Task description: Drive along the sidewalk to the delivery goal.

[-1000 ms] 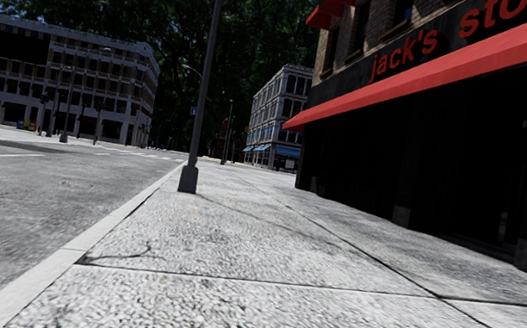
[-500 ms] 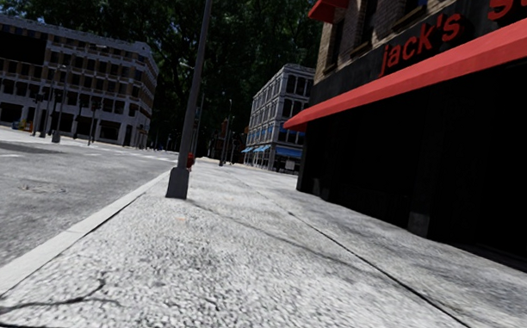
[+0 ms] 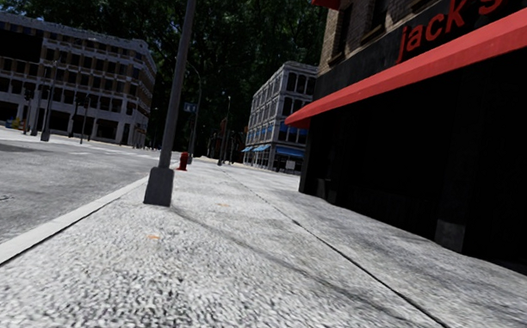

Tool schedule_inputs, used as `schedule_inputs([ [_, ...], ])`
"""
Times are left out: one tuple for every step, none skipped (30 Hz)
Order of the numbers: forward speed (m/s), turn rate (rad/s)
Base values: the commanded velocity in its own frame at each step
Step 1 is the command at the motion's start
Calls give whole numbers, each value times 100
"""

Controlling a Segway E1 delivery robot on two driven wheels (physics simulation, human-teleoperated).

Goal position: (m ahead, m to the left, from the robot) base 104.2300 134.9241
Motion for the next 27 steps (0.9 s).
schedule_inputs([
  [200,0],
  [200,0],
  [200,0],
  [200,0],
  [200,0],
  [200,0],
  [200,0],
  [200,0],
  [200,0],
  [200,0],
  [200,0],
  [200,0],
  [200,0],
  [200,0],
  [200,0],
  [200,0],
  [200,0],
  [200,0],
  [200,0],
  [200,0],
  [200,0],
  [200,0],
  [200,0],
  [200,0],
  [200,0],
  [200,0],
  [200,0],
])
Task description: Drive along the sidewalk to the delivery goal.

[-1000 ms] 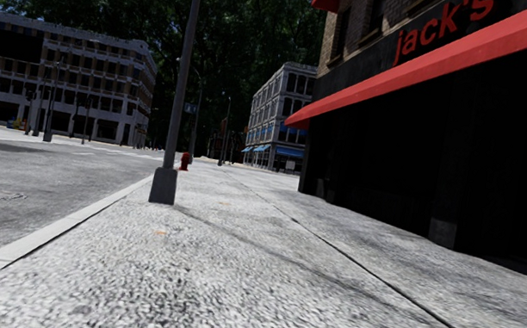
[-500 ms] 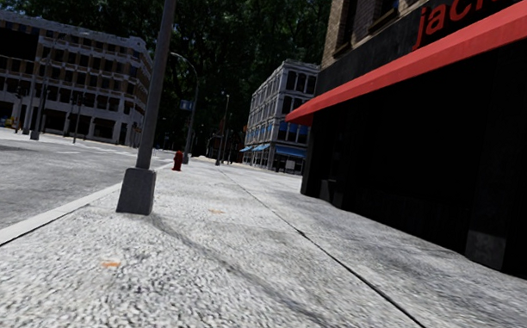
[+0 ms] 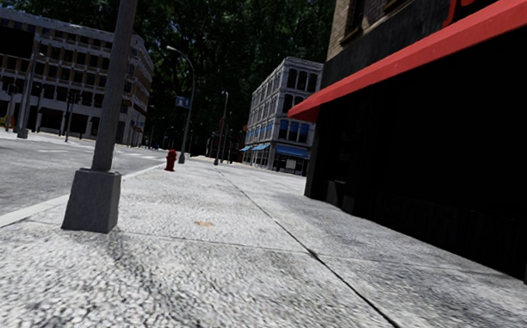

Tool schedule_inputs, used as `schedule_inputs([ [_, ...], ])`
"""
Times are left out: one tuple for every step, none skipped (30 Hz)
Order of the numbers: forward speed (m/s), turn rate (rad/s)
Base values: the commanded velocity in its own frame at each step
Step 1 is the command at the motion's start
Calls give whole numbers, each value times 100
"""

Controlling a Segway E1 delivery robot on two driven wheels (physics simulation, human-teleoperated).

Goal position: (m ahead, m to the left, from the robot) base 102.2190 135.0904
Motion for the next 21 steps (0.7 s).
schedule_inputs([
  [200,0],
  [200,0],
  [200,0],
  [200,0],
  [200,0],
  [200,0],
  [200,0],
  [200,0],
  [200,0],
  [200,0],
  [200,0],
  [200,0],
  [200,0],
  [200,0],
  [200,0],
  [200,0],
  [200,0],
  [200,5],
  [200,11],
  [200,14],
  [200,15],
])
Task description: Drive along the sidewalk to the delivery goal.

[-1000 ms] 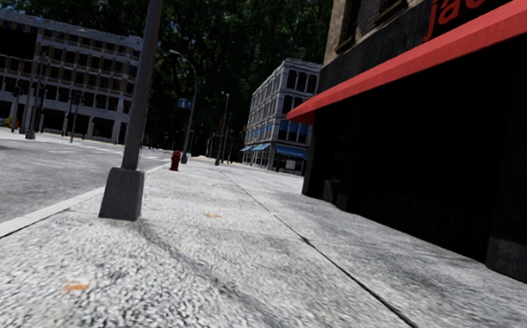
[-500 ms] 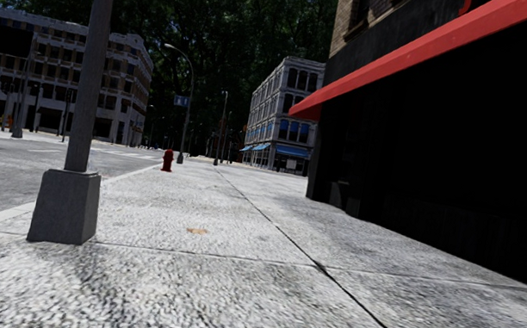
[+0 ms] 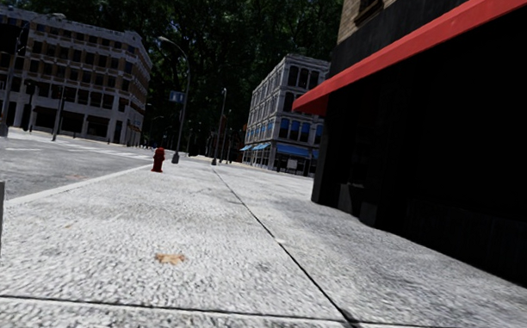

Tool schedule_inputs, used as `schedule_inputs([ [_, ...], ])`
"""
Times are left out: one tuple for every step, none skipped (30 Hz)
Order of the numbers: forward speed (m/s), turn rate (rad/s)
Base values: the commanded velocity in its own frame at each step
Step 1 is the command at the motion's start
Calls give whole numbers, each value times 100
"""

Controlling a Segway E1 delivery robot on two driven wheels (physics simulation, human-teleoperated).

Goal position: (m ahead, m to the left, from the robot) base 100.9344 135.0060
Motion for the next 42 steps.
schedule_inputs([
  [200,15],
  [200,15],
  [200,15],
  [200,15],
  [200,15],
  [200,15],
  [200,15],
  [200,15],
  [200,15],
  [200,15],
  [200,15],
  [200,15],
  [200,15],
  [200,15],
  [200,15],
  [200,18],
  [200,19],
  [200,19],
  [200,19],
  [200,20],
  [200,20],
  [200,20],
  [200,20],
  [200,23],
  [200,24],
  [200,26],
  [200,27],
  [200,27],
  [200,27],
  [200,27],
  [200,27],
  [200,27],
  [200,27],
  [200,27],
  [200,27],
  [200,27],
  [200,27],
  [200,27],
  [200,27],
  [200,27],
  [200,27],
  [200,27],
])
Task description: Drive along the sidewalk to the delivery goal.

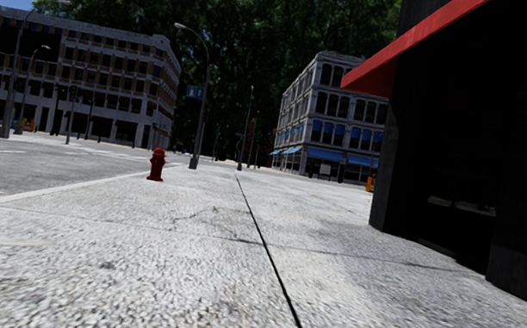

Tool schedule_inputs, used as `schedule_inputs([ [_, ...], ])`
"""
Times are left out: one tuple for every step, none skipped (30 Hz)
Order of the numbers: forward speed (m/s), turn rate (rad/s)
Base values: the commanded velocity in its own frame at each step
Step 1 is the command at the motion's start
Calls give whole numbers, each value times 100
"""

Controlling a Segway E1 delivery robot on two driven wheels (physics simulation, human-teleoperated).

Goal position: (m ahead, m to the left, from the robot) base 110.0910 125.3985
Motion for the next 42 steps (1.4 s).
schedule_inputs([
  [200,27],
  [200,27],
  [200,27],
  [200,27],
  [200,27],
  [200,27],
  [200,27],
  [200,27],
  [200,27],
  [200,27],
  [200,27],
  [200,27],
  [200,27],
  [200,27],
  [200,27],
  [200,27],
  [200,27],
  [200,27],
  [200,27],
  [200,27],
  [200,27],
  [200,27],
  [200,27],
  [200,27],
  [200,27],
  [200,27],
  [200,23],
  [200,0],
  [200,0],
  [200,0],
  [200,0],
  [200,0],
  [200,0],
  [200,0],
  [200,0],
  [200,0],
  [200,0],
  [200,0],
  [200,0],
  [200,0],
  [200,0],
  [200,0],
])
